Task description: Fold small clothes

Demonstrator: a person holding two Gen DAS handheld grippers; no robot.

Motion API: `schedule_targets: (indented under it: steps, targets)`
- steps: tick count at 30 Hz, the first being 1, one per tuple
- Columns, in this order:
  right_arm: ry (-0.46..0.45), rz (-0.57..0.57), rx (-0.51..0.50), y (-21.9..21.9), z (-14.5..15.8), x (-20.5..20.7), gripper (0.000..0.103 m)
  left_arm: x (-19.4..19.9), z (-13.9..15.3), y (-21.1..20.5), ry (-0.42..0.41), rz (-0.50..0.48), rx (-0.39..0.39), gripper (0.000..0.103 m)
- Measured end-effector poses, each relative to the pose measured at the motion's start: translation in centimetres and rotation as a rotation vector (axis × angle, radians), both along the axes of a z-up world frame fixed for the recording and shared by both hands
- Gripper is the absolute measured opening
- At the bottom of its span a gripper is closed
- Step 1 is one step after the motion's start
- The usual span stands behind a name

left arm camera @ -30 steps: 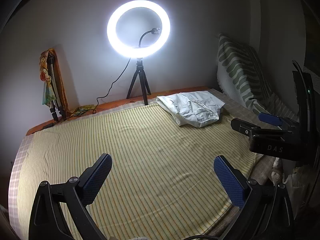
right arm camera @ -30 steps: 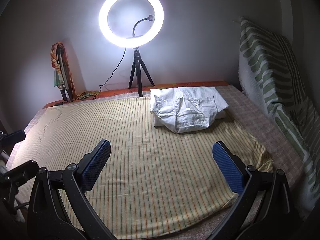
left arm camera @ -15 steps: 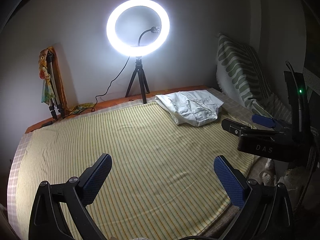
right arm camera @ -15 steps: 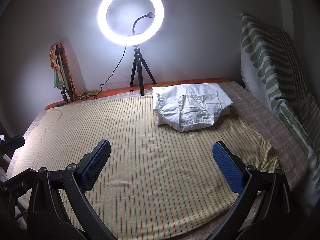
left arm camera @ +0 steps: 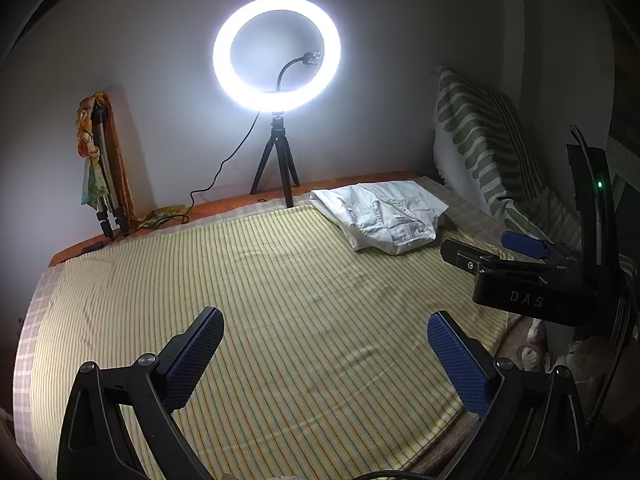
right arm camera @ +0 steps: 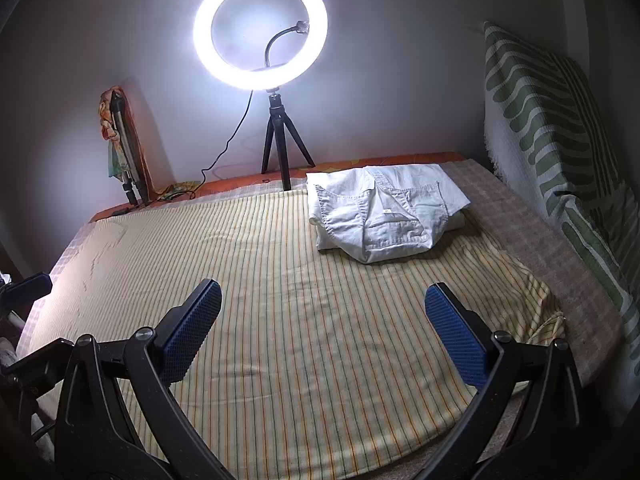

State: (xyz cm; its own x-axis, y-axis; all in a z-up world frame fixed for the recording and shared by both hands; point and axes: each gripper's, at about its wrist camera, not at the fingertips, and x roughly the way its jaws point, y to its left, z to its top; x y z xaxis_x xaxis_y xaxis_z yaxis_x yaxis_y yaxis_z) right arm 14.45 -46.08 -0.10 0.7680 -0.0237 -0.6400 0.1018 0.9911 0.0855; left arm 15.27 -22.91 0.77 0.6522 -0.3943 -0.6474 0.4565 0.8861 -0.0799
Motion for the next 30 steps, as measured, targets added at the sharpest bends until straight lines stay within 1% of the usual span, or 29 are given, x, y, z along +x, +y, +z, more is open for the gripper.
schedule_targets:
  steps: [30]
  targets:
    - [0.007, -0.018, 0.022, -0.2, 0.01, -0.46, 0.103, 0.52, -0.57, -0.59, 0.009, 0.005, 0.016, 0.103]
